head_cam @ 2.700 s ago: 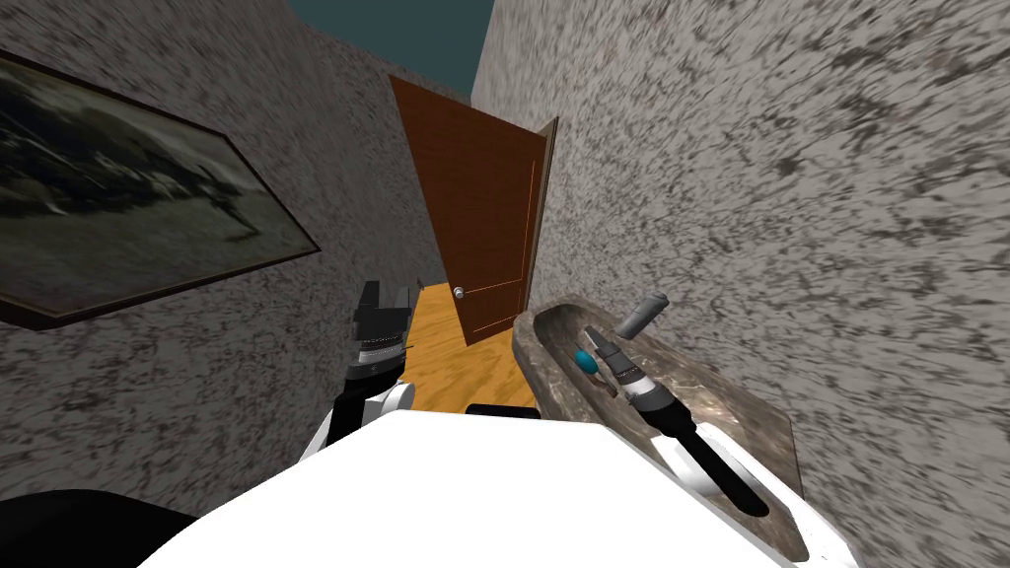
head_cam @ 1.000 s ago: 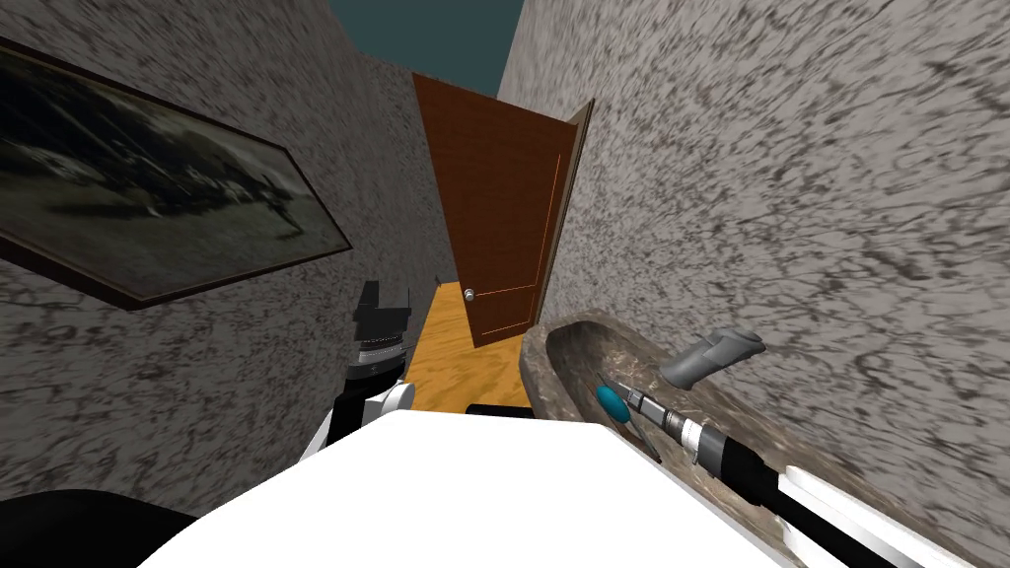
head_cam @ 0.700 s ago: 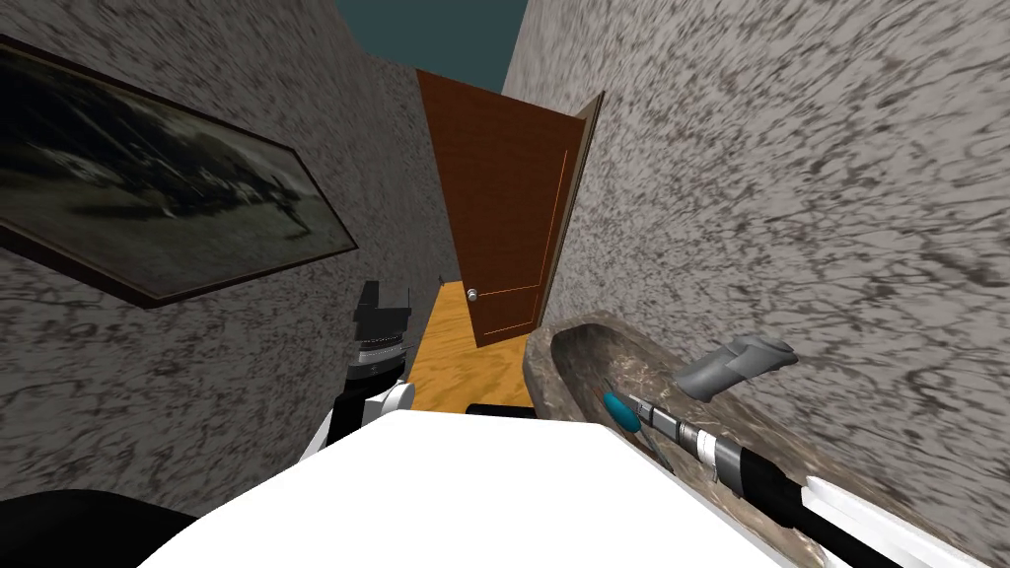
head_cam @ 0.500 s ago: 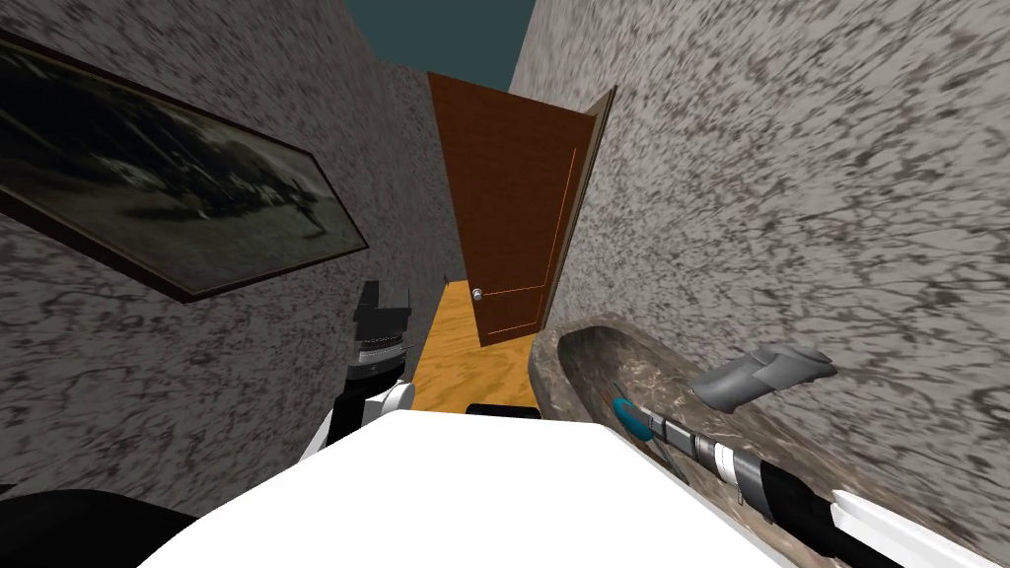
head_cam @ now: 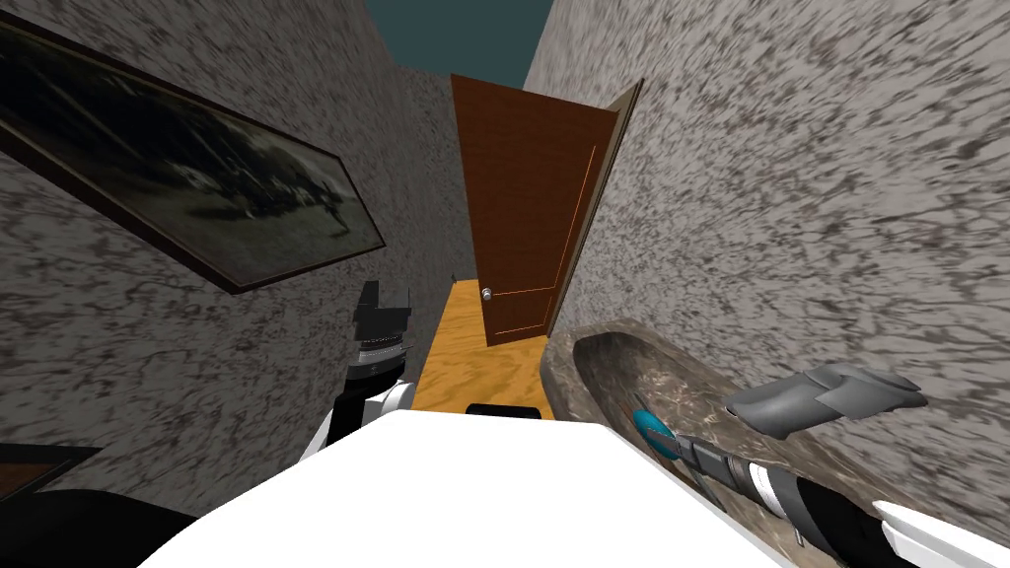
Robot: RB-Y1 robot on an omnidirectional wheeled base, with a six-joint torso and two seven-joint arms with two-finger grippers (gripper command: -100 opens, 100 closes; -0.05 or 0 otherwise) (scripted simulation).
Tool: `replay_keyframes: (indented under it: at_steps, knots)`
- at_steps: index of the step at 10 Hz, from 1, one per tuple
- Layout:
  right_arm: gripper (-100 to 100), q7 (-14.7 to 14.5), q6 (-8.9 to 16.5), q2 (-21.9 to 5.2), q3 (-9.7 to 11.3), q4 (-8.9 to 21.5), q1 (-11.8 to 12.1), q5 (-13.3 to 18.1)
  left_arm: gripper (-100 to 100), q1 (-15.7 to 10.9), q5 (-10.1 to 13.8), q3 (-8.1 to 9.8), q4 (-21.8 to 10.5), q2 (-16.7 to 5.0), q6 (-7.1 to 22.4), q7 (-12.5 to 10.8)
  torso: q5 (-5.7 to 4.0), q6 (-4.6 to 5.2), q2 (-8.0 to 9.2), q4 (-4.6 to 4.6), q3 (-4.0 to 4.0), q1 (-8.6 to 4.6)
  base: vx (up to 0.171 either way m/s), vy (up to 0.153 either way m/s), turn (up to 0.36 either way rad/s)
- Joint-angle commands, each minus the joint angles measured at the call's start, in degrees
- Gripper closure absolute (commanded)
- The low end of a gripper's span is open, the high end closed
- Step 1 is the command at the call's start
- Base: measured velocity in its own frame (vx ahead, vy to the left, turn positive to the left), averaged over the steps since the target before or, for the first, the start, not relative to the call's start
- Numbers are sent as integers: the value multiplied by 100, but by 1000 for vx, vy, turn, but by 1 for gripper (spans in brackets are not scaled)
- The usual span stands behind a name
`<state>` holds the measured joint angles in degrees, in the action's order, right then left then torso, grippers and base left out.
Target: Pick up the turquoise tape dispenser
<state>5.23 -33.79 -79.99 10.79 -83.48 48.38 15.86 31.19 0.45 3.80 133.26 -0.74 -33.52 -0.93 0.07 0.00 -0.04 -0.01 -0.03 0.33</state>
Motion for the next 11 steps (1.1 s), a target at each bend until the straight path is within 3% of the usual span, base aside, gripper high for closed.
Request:
replay_keyframes:
  at_steps: [1, 2, 7, 9, 10, 11]
  knots:
    - [-100, -23, 39, -286, 132, 150, 160, 108, 0, 0, 0, 0, 0, 0, 0, 0, 0, 0, 0, 0, 0, 0, 17, 85, 204]
    - [-100, -23, 39, -375, 132, 150, 160, 108, 0, 0, 0, 0, 0, 0, 0, 0, 1, 0, -2, -1, -1, 5, 3, 74, 45]
    - [-100, -69, 60, -1216, 540, 637, 361, 434, 0, 0, 0, 0, 0, 0, 0, 0, 4, 1, 4, 1, 3, 17, -4, 101, 129]
    - [-100, -66, 78, -1269, 525, 610, 414, 421, 0, 0, 0, 0, 0, 0, 0, 0, 1, 3, 4, 1, 2, 0, 6, 40, 60]
    - [0, -77, 91, -1285, 518, 604, 431, 417, 0, 1, 0, 1, 0, 0, 0, 0, -4, 6, 7, 2, 4, -14, 0, 0, 0]
    - [-100, -176, 270, -1096, 650, 494, 356, 562, 0, 1, 0, 1, 0, -1, 0, 0, -6, 6, 9, 3, 6, -22, 91, -23, -86]
